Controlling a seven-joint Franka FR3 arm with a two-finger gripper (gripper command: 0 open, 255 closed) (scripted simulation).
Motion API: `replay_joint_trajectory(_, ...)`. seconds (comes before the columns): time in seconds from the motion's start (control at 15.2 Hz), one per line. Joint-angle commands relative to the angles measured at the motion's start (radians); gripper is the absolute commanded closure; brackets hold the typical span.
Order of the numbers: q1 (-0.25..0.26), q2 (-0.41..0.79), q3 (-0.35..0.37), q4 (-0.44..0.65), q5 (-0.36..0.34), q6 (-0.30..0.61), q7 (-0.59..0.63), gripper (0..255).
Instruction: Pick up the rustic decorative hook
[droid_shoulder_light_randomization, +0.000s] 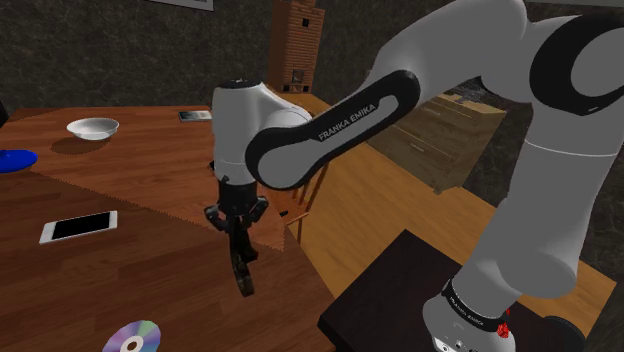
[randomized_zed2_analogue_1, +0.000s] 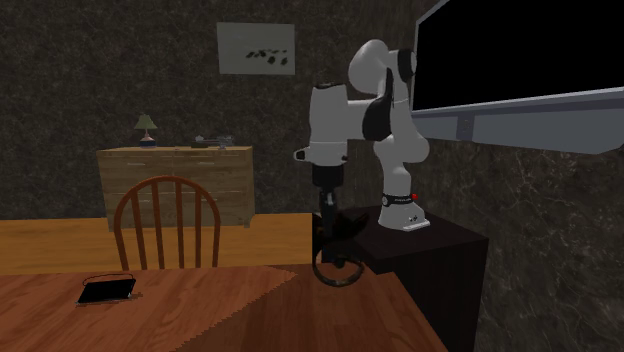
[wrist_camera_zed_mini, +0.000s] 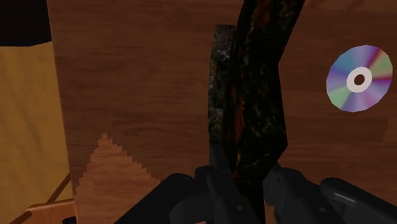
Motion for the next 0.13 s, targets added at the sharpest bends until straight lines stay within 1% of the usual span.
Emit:
replay_joint_trajectory(0.0, -0.002, -0.008, 0.002, 0.008, 0.006, -0.015, -0.005, 255)
replay_joint_trajectory(0.07, -0.002, -0.008, 0.002, 0.008, 0.006, -0.015, -0.005, 255)
